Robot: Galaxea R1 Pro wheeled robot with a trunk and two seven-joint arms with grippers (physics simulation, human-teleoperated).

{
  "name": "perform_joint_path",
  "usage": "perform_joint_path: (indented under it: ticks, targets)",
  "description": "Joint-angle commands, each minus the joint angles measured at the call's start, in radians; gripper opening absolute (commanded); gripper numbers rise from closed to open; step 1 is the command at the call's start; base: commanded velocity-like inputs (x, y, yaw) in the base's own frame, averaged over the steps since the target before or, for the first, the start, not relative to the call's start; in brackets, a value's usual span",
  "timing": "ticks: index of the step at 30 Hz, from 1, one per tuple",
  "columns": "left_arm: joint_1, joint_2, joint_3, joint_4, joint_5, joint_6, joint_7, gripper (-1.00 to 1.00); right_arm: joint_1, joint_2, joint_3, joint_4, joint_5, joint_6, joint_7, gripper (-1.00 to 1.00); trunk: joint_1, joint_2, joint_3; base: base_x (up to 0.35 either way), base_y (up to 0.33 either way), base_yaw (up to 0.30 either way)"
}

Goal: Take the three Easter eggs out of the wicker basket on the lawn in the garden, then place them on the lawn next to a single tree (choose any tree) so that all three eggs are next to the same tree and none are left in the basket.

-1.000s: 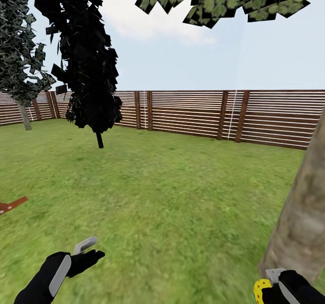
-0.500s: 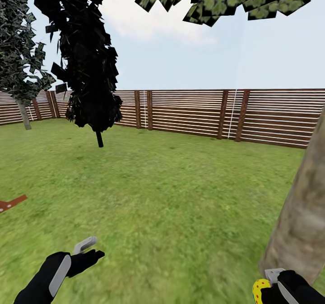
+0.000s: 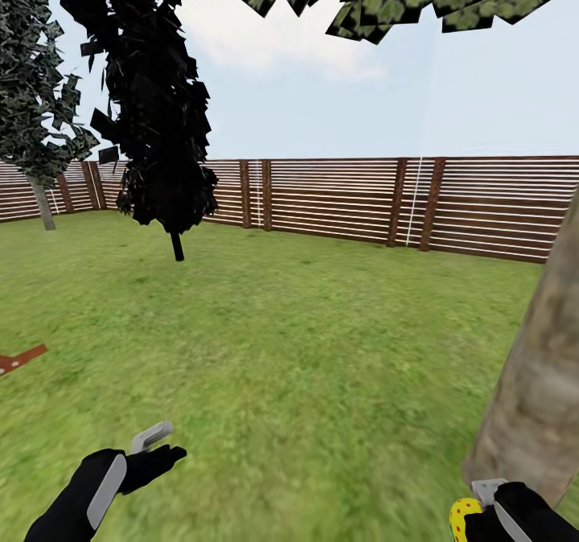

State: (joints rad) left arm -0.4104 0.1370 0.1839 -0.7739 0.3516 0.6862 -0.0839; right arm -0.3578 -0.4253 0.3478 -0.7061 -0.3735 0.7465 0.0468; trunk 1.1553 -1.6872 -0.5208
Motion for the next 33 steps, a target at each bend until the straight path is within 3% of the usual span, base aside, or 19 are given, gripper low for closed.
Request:
perform_joint_path:
  ticks: [1, 33]
  targets:
    - [-0.001, 0.0, 0.003, -0.001, -0.002, 0.006, -0.005, 1.0, -0.001, -0.001, 0.003, -0.001, 0.005, 0.004, 0.005, -1.0, 0.004, -0.008, -0.004, 0.0, 0.0, 0.0]
    - [-0.001, -0.002, 0.002, 0.0, -0.005, 0.006, -0.005, 1.0, -0.001, -0.001, 0.003, -0.001, 0.007, 0.003, 0.005, -1.0, 0.127, -0.232, -0.105, 0.0, 0.0, 0.0]
